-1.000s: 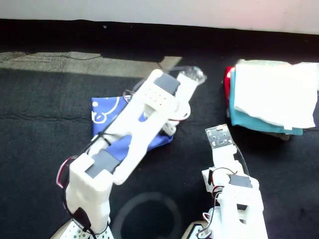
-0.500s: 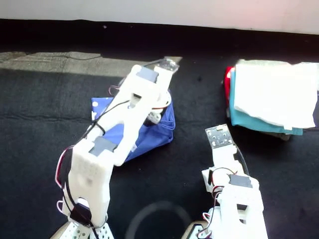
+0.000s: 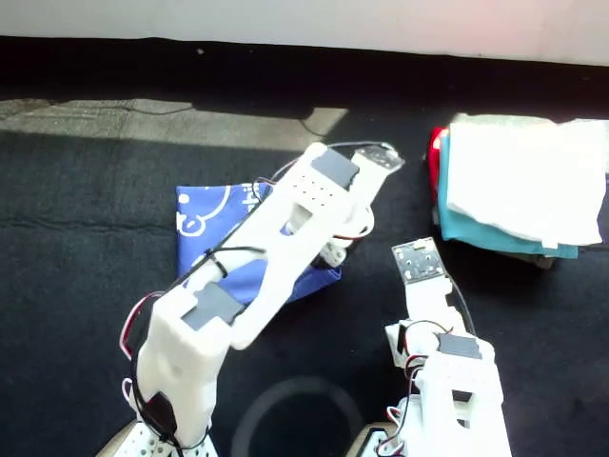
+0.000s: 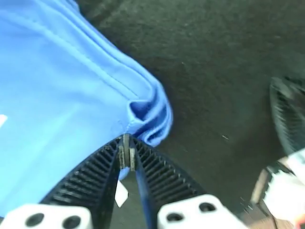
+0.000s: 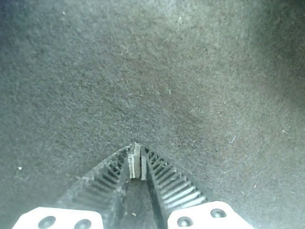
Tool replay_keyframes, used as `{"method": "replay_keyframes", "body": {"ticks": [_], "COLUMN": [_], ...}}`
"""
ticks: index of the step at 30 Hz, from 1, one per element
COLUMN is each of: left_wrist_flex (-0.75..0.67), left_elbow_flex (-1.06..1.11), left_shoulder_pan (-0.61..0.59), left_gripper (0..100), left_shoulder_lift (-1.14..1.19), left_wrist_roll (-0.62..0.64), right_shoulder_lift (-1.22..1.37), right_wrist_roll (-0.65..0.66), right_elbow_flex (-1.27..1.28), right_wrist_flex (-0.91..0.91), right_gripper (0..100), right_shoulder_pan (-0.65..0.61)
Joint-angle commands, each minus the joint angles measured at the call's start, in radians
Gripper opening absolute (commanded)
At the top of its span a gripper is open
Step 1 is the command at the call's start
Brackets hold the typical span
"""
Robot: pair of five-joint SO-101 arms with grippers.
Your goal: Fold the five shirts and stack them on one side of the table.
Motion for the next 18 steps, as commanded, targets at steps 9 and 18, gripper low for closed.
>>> {"method": "replay_keyframes", "body": {"ticks": [9,18], "left_wrist_flex": [-0.141,-0.328], "left_elbow_flex": [0.171,0.182], "left_shoulder_pan": [-0.107,-0.447], "left_gripper": [1,1], "left_shoulder_lift": [-0.124,-0.015], "left_wrist_roll": [0.0,-0.002], "right_shoulder_lift": [0.001,0.001], "right_wrist_roll": [0.009,0.009], "right_elbow_flex": [0.022,0.021], "right_wrist_flex": [-0.027,-0.025], "right_gripper": [1.2,1.2], "right_shoulder_pan": [0.018,0.015]}}
